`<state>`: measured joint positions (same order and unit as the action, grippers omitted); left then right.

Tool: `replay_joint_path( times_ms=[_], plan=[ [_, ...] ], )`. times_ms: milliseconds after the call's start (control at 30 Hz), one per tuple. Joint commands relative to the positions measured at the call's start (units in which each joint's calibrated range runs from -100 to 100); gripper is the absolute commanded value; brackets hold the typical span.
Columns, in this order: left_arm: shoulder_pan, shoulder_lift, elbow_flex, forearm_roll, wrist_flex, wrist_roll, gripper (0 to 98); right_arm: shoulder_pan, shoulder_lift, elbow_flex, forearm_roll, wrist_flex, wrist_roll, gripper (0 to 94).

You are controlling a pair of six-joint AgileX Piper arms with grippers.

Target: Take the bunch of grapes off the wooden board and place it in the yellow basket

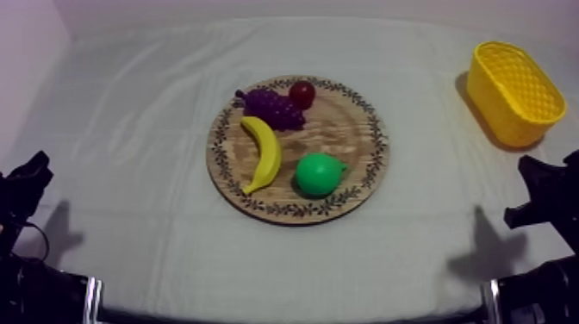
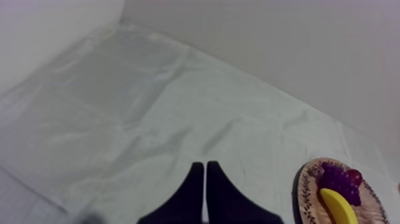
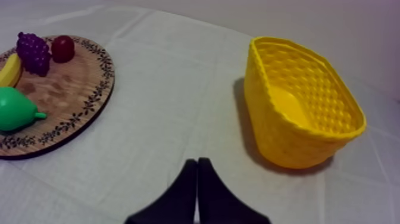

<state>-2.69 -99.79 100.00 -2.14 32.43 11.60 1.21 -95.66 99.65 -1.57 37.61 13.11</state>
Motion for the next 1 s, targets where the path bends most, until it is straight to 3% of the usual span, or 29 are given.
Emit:
replay_joint_path(
  times_ms=[0,967],
  plan=[
    [0.0,0.0,0.0,0.02,0.0,0.0,0.1,0.0,0.0,0.0,0.0,0.0,0.0,0.3],
    [0.0,0.0,0.0,0.02,0.0,0.0,0.1,-0.3,0.0,-0.2,0.2,1.3,-0.3,0.6]
  ],
)
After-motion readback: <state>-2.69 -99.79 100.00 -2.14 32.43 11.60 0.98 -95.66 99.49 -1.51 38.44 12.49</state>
